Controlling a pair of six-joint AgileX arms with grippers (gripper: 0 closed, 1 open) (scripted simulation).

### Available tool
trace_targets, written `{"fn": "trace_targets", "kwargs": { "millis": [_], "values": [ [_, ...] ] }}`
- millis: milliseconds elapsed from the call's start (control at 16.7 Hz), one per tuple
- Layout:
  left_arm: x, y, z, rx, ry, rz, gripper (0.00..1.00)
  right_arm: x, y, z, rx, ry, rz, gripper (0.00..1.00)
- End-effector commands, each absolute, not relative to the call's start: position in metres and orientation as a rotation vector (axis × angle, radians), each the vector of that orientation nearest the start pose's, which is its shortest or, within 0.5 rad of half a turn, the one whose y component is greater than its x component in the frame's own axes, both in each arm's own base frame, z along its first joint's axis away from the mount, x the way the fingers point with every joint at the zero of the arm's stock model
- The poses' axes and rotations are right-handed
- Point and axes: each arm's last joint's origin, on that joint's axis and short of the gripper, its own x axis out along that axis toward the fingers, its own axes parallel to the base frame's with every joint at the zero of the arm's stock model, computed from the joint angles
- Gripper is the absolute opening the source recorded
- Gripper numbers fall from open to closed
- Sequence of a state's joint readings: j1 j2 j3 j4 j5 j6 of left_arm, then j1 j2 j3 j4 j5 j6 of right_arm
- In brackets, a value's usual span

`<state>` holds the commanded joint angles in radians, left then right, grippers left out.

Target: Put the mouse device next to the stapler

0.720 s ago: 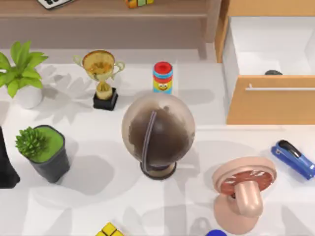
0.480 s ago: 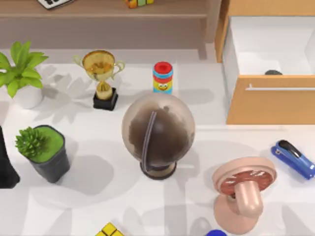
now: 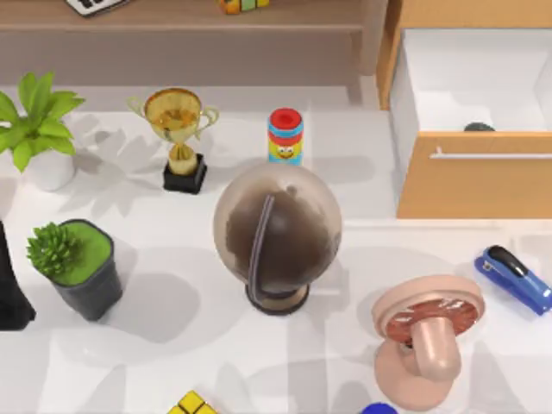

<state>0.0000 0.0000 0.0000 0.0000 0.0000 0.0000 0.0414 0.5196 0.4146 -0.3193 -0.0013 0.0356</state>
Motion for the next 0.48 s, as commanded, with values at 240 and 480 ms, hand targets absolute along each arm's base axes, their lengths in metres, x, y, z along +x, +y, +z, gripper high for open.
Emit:
{"fn": "trace_targets", "kwargs": {
  "millis": [240, 480],
  "values": [
    [0.106, -0.001, 0.160, 0.000, 0.000, 0.000, 1.00, 0.194, 0.011, 0.276, 0.032, 0.588, 0.029, 1.00],
    [0.106, -0.001, 0.160, 0.000, 0.000, 0.000, 1.00, 0.246, 0.018, 0.312, 0.047, 0.666, 0.028, 1.00]
  ]
}}
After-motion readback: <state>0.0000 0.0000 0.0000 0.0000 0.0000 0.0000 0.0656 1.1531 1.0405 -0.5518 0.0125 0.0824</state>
